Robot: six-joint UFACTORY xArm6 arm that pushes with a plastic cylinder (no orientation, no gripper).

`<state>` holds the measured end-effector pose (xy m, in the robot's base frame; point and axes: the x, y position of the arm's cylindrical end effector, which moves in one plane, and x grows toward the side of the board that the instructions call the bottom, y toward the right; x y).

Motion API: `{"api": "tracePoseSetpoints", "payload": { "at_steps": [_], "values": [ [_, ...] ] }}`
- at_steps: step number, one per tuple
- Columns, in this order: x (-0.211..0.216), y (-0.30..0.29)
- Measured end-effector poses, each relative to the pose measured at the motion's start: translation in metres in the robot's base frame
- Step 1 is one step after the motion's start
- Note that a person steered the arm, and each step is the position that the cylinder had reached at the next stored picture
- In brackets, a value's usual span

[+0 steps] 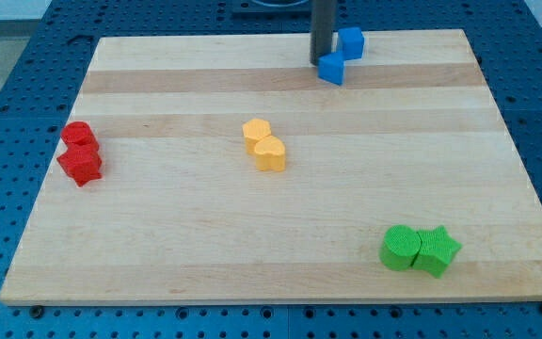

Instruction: Push the yellow hexagon right and a bit up

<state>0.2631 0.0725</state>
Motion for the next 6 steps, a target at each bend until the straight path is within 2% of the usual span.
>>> {"api": "tracePoseSetpoints", "payload": {
  "at_steps": [1,4,6],
  "values": [
    [0.005,0.008],
    [0.000,-0.074],
    [0.000,-0.107]
  ]
}}
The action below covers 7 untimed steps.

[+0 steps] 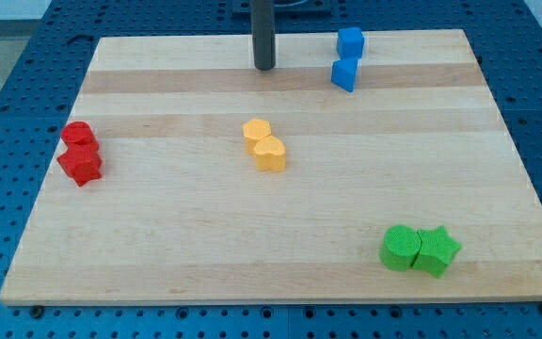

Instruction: Push the yellow hexagon right and a bit up

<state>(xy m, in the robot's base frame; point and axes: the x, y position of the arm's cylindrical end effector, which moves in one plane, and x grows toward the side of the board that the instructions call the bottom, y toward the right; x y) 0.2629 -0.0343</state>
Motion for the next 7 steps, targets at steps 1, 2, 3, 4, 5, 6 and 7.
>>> {"api": "tracePoseSetpoints", "payload": {
  "at_steps": [1,2,3,4,5,6,7],
  "values": [
    [0.000,-0.014],
    [0.000,-0.026],
    [0.000,-0.033],
    [-0.002,-0.039],
    [-0.002,-0.057],
    [0.012,-0.085],
    [0.051,-0.095]
  ]
}}
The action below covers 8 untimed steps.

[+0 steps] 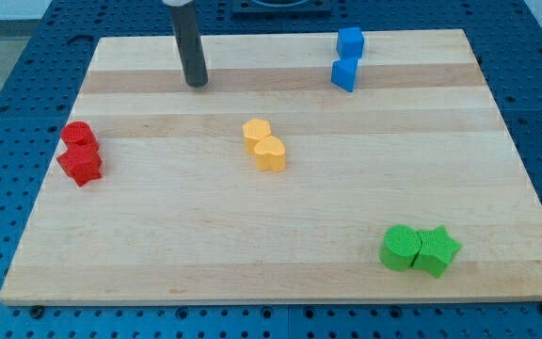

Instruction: Push the yellow hexagon right and a bit up

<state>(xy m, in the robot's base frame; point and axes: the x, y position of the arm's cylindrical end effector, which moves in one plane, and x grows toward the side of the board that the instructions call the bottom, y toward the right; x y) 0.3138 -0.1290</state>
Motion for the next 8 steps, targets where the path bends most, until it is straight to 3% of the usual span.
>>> {"api": "tracePoseSetpoints", "payload": {
  "at_steps": [2,4,5,8],
  "values": [
    [0.071,-0.001],
    [0.125,0.056],
    [0.128,0.105],
    [0.103,0.104]
  ]
}}
